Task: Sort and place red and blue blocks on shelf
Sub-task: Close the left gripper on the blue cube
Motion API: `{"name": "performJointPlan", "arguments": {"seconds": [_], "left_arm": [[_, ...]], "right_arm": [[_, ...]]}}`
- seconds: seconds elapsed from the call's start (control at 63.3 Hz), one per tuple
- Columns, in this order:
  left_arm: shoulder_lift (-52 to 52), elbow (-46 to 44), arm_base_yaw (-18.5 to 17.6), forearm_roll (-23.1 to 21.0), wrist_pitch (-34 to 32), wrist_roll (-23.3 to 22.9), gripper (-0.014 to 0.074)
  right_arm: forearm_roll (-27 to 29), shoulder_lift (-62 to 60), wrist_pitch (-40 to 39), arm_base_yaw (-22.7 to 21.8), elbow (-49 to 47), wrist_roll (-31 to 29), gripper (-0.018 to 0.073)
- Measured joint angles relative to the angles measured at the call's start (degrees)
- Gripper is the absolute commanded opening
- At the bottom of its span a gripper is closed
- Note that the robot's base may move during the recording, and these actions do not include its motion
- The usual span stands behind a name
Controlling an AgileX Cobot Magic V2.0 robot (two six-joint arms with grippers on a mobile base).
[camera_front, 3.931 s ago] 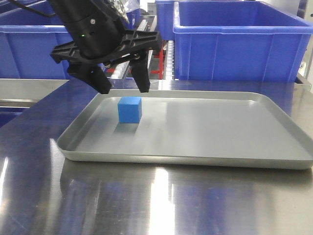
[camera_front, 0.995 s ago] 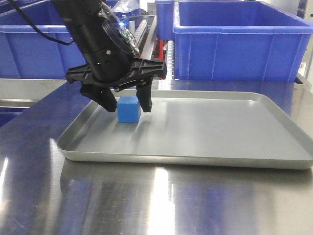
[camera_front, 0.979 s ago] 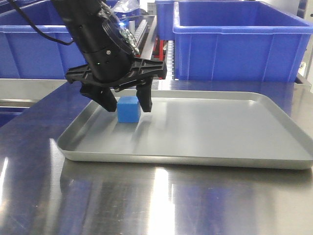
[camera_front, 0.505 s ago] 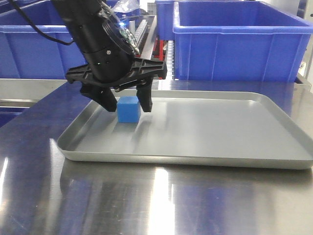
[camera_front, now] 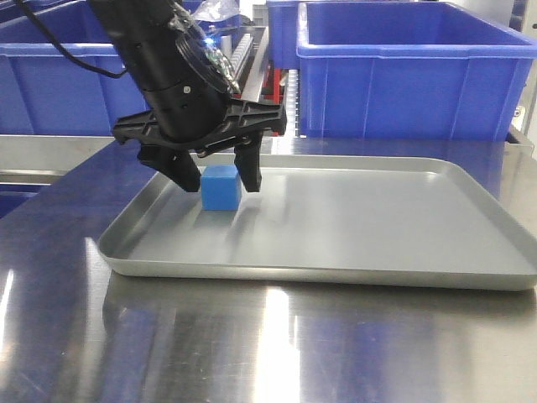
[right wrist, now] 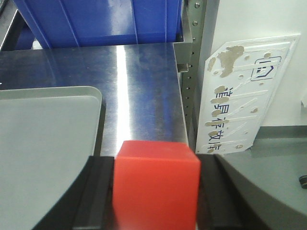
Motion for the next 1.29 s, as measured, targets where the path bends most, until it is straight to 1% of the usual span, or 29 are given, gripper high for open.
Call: {"name": "performJointPlan", "arguments": {"seconds": [0.916,1.026,1.2,1.295], "left_arm": [[1.05,-0.12,0.00,-0.64,-0.15,-0.39,0.0486],[1.05,-0.12,0.00,-0.74,-0.15,-0.39,0.0429],[1.05,-0.12,0.00,-0.74,0.31,-0.39,0.0280],[0.93,-0.12,0.00,-0.74,0.76,-0.39,0.0181]], "right_arm": [[0.00,0.00,0.00,0.00,0.00,0.00,0.0050],[0.00,0.00,0.00,0.00,0.00,0.00,0.0050],[0.00,0.00,0.00,0.00,0.00,0.00,0.0050],[0.00,0.00,0.00,0.00,0.00,0.00,0.0050]]}}
